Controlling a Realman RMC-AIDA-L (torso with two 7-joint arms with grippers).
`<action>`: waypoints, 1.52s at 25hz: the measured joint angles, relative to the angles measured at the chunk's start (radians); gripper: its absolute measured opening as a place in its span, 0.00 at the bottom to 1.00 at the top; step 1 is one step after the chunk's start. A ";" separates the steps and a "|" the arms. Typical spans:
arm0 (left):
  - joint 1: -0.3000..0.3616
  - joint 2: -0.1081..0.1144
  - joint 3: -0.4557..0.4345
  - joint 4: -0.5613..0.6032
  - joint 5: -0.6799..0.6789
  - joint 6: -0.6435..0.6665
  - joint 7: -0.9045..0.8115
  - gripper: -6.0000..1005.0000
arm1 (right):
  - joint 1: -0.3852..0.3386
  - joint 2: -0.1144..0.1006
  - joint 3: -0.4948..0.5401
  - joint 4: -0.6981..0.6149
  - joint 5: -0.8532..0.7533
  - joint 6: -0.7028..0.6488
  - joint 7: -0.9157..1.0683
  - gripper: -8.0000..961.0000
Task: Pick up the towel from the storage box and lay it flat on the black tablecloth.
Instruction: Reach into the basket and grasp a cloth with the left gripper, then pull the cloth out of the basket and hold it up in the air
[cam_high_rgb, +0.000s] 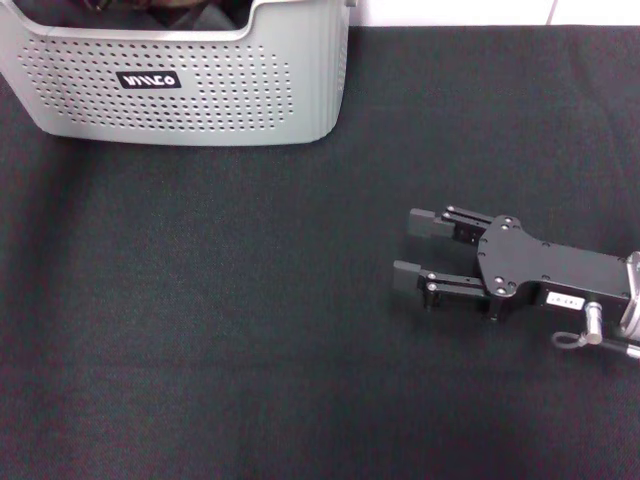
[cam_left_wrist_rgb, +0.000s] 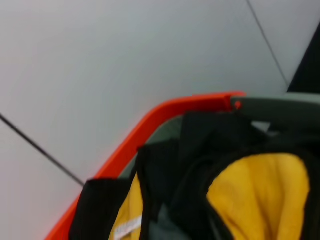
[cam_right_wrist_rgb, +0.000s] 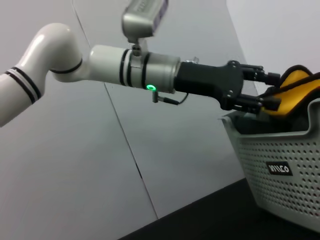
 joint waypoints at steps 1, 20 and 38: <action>-0.010 0.000 0.000 -0.019 0.018 -0.013 -0.008 0.59 | -0.002 0.000 0.000 0.000 0.000 0.000 0.000 0.82; -0.021 0.001 -0.003 -0.043 0.051 -0.020 -0.078 0.30 | -0.020 0.000 0.000 0.002 0.002 0.000 -0.001 0.82; 0.224 0.030 -0.056 0.300 -0.793 0.210 -0.141 0.02 | -0.114 -0.001 -0.003 -0.163 0.132 0.208 -0.112 0.81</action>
